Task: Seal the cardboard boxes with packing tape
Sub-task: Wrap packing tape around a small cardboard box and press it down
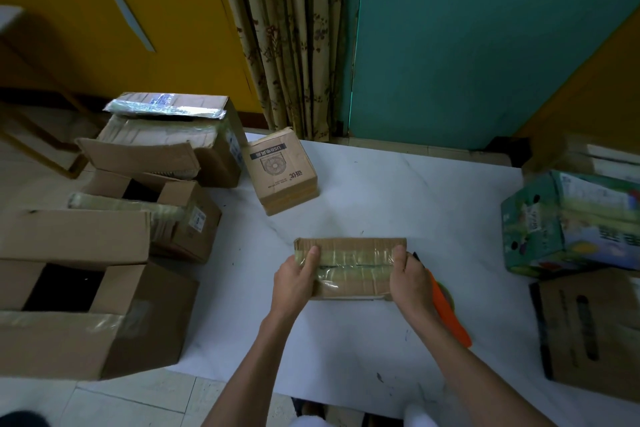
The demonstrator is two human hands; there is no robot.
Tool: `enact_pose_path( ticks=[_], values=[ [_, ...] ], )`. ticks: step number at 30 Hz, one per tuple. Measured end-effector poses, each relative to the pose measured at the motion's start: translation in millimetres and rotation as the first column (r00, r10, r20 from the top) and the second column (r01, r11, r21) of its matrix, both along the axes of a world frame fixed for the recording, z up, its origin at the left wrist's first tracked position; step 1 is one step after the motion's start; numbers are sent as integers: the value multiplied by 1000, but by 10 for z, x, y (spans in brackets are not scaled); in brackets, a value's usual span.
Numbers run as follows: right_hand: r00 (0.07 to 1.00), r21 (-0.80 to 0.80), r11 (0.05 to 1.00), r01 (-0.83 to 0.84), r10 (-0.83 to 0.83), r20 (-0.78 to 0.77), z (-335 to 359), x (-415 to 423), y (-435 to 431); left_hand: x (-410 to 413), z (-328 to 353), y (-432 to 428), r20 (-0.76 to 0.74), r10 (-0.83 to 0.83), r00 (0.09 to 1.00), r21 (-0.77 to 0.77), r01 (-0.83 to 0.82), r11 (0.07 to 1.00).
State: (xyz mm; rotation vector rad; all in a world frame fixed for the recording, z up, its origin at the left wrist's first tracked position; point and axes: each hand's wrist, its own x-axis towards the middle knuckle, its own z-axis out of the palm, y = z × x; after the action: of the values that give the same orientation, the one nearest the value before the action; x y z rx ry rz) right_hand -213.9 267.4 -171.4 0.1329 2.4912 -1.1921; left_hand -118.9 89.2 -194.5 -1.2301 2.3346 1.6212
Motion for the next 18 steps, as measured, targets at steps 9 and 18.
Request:
enact_pose_path(
  ticks=[9, 18],
  values=[
    [979, -95, 993, -73, 89, 182, 119, 28, 105, -31, 8, -55, 138, 114, 984, 137, -132, 982],
    [994, -150, 986, -74, 86, 73, 122, 106, 141, 48, -74, 89, -1, 119, 993, 70, -119, 990]
  ],
)
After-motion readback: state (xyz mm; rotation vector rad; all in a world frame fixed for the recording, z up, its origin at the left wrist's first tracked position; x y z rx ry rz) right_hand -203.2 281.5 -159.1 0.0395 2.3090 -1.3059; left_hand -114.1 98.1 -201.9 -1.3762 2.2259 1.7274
